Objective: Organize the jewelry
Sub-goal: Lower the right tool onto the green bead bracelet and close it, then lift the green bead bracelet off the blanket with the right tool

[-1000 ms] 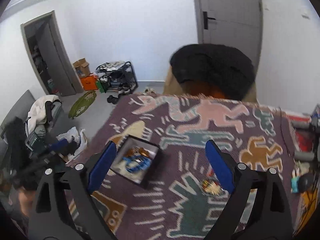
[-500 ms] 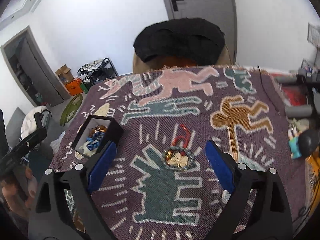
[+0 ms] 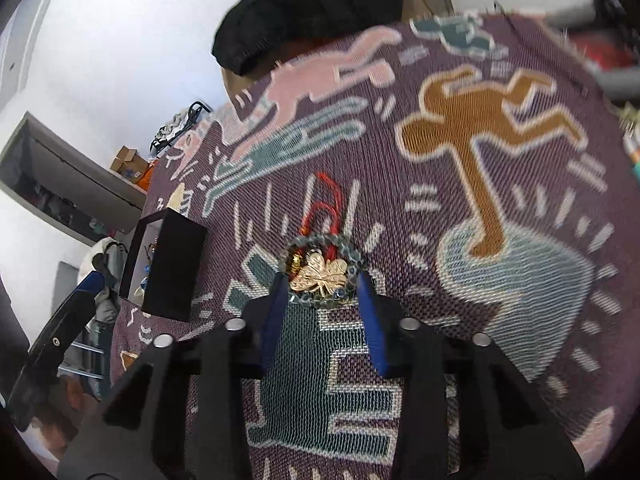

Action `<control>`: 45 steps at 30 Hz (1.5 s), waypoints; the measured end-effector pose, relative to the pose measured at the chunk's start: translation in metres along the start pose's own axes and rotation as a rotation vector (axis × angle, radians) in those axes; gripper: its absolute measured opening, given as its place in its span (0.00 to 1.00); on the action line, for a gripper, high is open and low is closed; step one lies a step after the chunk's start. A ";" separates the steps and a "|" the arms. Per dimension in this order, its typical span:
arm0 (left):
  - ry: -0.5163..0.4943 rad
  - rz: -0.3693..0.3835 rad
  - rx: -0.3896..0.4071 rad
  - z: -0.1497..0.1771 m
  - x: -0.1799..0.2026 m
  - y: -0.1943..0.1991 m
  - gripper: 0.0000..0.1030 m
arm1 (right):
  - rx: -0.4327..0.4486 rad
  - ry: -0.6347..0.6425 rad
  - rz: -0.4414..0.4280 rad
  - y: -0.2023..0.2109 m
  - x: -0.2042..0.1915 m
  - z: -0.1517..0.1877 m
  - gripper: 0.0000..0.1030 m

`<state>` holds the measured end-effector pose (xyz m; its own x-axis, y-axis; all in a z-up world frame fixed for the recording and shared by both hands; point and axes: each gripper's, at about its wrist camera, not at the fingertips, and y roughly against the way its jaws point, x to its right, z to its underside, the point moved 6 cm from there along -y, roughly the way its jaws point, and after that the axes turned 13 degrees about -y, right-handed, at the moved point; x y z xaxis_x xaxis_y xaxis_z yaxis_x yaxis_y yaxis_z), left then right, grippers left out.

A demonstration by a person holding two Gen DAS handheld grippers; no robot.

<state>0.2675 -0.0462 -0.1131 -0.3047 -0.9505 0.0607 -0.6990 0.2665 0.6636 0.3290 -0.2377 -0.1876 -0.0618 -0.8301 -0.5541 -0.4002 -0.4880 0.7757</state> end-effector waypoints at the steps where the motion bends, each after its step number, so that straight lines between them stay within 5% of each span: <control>1: 0.000 0.003 -0.006 0.000 0.002 -0.003 0.68 | -0.004 -0.015 0.005 -0.005 0.004 -0.001 0.32; 14: 0.014 -0.005 -0.103 0.006 0.011 -0.055 0.61 | -0.027 -0.124 0.013 -0.025 0.019 -0.011 0.32; 17: 0.038 0.008 -0.145 0.011 0.011 -0.072 0.56 | -0.012 -0.133 0.055 -0.028 0.021 -0.012 0.16; 21: 0.054 0.018 -0.177 0.013 0.015 -0.089 0.55 | -0.004 -0.123 0.071 -0.028 0.024 -0.013 0.11; 36: 0.086 0.033 -0.199 0.019 0.013 -0.098 0.55 | 0.041 -0.071 -0.121 0.018 -0.011 -0.014 0.09; 45: 0.089 0.047 -0.184 0.012 0.020 -0.096 0.54 | 0.127 -0.019 -0.123 0.057 -0.023 -0.016 0.09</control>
<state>0.3206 -0.0891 -0.1840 -0.2703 -0.9502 0.1553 -0.5531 0.2853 0.7828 0.3222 -0.2508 -0.1259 -0.0219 -0.7604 -0.6491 -0.5176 -0.5469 0.6580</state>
